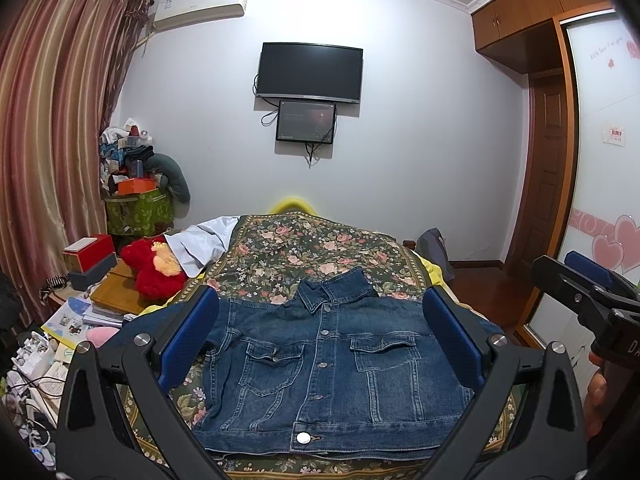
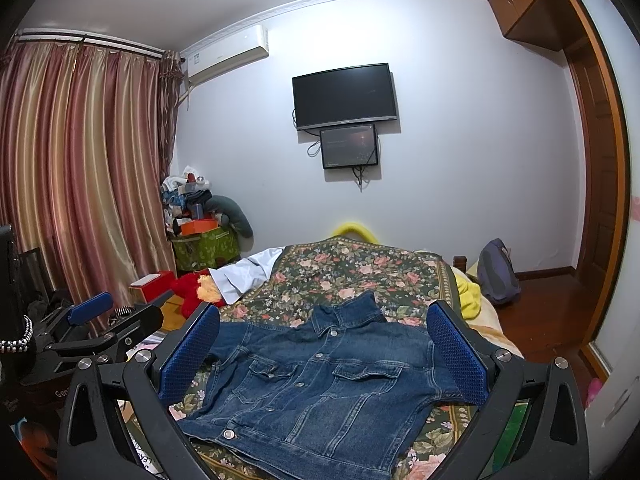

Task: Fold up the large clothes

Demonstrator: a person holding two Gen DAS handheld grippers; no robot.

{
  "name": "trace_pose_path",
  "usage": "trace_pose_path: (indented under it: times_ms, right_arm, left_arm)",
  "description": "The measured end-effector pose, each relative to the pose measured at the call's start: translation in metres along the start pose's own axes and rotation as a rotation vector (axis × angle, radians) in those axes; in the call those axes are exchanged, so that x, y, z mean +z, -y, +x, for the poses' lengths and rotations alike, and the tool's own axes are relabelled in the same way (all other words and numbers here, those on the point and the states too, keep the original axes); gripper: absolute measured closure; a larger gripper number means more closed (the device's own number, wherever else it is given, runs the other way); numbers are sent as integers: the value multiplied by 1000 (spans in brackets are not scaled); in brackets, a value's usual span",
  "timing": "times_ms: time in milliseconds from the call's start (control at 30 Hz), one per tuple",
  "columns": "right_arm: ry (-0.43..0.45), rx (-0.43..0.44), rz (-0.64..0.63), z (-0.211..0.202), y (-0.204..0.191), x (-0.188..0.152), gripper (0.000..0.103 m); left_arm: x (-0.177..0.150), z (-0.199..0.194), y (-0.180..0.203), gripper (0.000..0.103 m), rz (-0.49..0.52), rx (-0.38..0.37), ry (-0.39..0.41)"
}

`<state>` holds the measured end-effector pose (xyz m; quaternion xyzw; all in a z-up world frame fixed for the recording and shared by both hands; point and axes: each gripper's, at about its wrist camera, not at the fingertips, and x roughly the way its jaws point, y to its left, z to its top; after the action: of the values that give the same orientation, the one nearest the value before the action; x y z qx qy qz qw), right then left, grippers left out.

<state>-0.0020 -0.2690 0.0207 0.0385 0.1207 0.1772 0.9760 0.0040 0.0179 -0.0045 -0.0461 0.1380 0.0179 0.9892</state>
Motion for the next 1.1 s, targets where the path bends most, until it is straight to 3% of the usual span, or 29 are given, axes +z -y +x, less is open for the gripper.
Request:
trace_pose_path:
  times_ms: [1100]
  right_arm:
    - [-3,2,6,2,0,-1,0]
  left_arm:
    - [1,2,4,0,3,-1,-2]
